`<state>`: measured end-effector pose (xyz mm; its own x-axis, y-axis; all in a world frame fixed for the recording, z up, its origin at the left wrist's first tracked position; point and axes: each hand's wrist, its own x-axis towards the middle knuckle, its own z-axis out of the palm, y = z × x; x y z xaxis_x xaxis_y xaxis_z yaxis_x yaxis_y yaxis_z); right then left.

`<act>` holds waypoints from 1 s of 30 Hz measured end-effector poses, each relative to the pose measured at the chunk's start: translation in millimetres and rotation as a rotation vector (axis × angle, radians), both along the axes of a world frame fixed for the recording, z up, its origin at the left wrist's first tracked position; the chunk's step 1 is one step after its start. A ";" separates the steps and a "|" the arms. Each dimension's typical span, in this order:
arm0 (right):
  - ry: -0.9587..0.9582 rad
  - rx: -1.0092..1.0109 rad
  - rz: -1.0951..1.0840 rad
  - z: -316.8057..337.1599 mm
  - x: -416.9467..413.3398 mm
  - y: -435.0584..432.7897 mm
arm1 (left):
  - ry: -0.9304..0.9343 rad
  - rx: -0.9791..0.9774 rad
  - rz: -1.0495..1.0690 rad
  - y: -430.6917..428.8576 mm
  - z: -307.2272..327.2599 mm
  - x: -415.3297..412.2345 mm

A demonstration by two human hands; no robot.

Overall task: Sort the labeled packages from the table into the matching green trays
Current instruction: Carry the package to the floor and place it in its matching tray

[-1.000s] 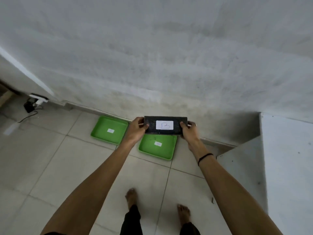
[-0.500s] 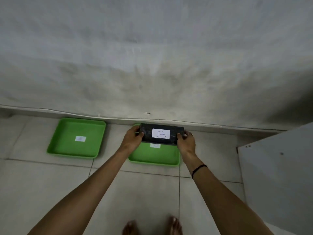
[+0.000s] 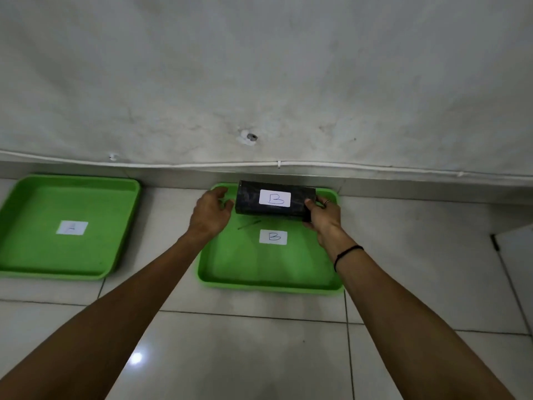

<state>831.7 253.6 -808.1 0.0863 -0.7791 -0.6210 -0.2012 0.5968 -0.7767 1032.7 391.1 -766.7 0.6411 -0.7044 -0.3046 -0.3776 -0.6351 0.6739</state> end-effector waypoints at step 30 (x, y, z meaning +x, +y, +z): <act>0.379 -0.204 0.118 -53.9 17.8 6.7 | -0.158 0.079 -0.165 -0.4 -49.6 -0.4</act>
